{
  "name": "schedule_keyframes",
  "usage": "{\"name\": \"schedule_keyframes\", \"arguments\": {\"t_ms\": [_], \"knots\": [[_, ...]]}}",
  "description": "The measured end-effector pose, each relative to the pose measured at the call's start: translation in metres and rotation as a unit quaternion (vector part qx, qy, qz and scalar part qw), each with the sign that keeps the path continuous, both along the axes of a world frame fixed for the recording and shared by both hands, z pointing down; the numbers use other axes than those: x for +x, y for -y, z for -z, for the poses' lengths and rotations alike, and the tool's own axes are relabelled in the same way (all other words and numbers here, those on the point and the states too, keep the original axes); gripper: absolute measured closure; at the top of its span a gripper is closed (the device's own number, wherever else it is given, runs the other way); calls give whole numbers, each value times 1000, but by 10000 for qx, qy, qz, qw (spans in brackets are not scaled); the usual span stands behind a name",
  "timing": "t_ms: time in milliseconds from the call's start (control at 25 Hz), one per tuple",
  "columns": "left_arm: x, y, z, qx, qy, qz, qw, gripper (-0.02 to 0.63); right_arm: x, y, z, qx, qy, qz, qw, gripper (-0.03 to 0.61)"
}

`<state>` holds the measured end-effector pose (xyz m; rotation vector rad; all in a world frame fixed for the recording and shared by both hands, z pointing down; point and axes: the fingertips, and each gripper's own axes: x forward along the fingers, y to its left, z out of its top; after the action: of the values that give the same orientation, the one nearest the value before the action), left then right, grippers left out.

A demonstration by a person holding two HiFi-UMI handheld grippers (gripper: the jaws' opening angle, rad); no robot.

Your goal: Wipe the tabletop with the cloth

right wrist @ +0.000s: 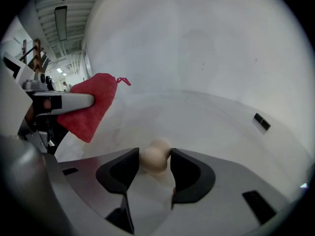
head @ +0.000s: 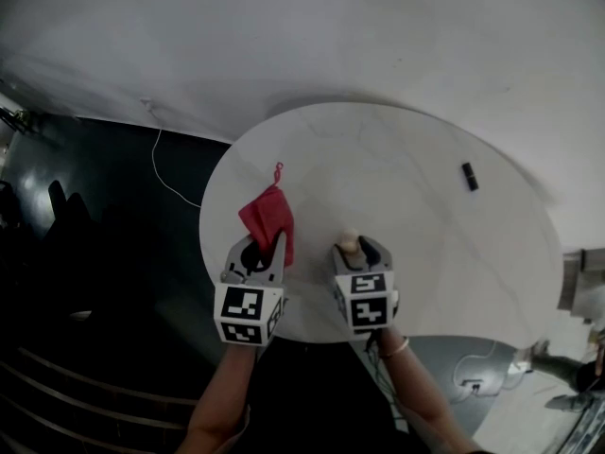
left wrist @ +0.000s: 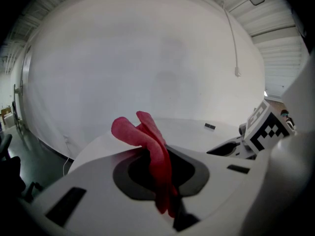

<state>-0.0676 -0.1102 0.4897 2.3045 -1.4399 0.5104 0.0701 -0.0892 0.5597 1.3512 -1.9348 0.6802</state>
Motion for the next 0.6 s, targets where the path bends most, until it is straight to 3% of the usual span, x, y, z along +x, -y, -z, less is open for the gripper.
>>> {"name": "schedule_keyframes", "arguments": {"t_ms": [240, 600], "knots": [[-3, -3, 3, 38, 30, -28, 10000, 572, 3, -1, 8, 70, 212, -155, 9996, 411], [4, -8, 19, 236, 47, -242, 9994, 572, 21, -10, 51, 658, 387, -450, 9961, 436]]}}
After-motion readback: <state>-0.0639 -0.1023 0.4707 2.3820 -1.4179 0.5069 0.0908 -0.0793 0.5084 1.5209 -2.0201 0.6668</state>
